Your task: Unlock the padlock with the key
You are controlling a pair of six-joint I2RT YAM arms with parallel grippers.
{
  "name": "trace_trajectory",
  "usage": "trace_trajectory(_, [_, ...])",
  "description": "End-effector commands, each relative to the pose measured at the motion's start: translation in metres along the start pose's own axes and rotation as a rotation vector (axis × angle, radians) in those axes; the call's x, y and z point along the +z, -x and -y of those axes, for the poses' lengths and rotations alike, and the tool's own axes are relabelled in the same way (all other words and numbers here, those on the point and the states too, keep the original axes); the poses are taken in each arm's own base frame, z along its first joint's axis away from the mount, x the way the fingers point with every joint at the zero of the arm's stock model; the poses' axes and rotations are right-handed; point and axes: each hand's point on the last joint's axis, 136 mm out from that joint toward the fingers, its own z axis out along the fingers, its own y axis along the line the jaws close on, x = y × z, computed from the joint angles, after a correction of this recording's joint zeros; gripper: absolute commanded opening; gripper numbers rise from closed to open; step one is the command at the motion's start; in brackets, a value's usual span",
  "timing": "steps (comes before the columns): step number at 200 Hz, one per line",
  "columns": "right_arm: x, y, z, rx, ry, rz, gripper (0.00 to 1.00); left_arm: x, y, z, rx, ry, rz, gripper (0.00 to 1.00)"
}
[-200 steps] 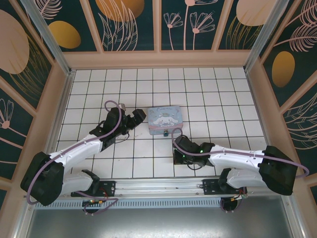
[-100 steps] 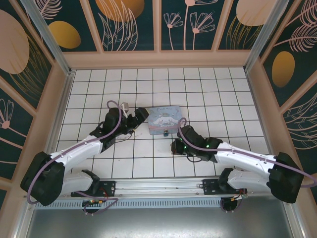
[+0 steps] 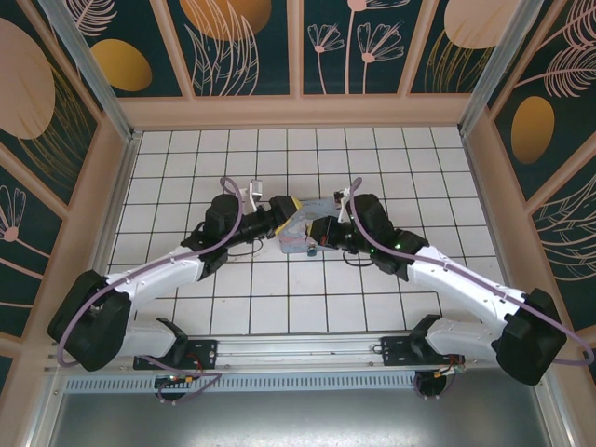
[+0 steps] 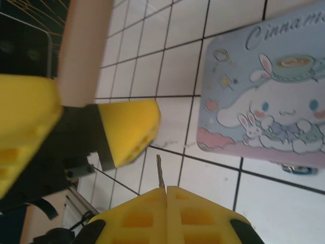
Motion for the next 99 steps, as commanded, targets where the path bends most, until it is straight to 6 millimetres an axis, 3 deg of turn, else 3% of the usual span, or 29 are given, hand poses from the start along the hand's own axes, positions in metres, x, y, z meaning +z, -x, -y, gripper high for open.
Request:
trace_trajectory(1, [-0.003,0.017,-0.026,-0.021,0.106,0.024,0.0,0.003,0.002,0.03,0.021,-0.111,-0.017,0.75])
trace_trajectory(50, [-0.001,0.025,-0.037,-0.004,0.158,0.036,0.0,0.005,0.0,0.035,0.018,-0.136,-0.029,0.6])
trace_trajectory(99, [0.0,0.027,-0.042,0.006,0.181,0.034,0.0,0.006,-0.002,0.034,0.017,-0.138,-0.035,0.53])
